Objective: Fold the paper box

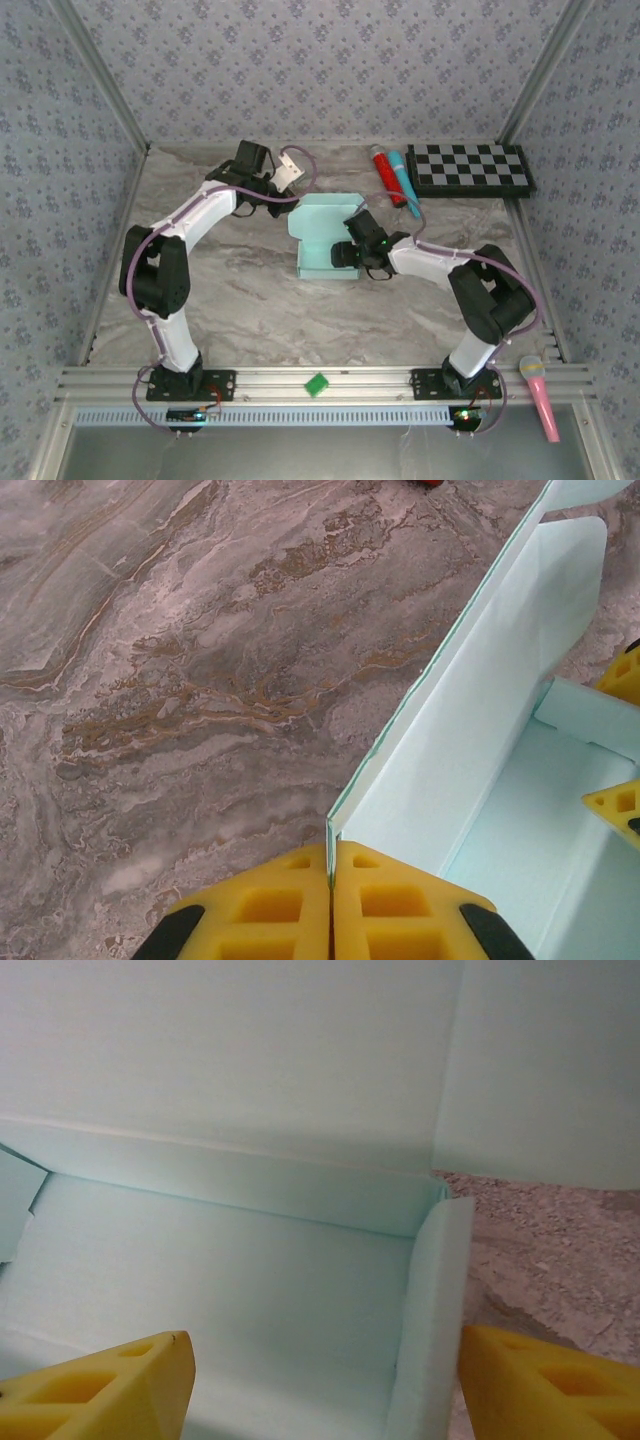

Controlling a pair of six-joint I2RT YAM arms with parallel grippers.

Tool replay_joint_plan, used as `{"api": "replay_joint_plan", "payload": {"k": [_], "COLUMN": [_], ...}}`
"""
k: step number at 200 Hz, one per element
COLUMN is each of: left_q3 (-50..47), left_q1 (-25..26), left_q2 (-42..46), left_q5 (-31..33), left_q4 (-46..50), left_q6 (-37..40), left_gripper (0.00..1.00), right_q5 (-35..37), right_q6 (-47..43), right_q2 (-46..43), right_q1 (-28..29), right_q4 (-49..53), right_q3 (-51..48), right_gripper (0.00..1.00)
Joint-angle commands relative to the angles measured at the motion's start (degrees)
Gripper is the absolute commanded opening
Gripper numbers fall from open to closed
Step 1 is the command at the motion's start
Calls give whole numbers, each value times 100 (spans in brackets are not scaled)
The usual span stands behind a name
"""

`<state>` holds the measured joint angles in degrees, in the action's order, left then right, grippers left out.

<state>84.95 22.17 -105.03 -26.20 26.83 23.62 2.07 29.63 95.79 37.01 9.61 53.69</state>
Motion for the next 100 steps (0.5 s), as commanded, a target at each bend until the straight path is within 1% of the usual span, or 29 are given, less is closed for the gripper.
{"api": "replay_joint_plan", "payload": {"k": [1,14,26,54,80,100], "left_q3": [136,120,110,1,-183,-187], "left_q1": [-4,-3,-3,-3,-3,-3], "left_q2": [-70,-60,-44,67,226,295], "left_q5": [-153,-149,-141,-82,0,-18], "left_q4": [48,20,6,-176,-467,-452], "left_q6": [141,126,108,16,-127,-155], "left_gripper": [10,12,16,23,39,46], "right_q5": [-38,-18,-7,-11,-7,7], "right_q6": [62,64,62,29,40,53], "right_q2": [63,63,55,47,29,-4], "right_q1": [28,22,25,17,20,28], "right_q4": [-46,-22,-15,37,36,-3], "right_q3": [51,59,57,85,50,6], "right_gripper": [71,71,71,70,70,70]}}
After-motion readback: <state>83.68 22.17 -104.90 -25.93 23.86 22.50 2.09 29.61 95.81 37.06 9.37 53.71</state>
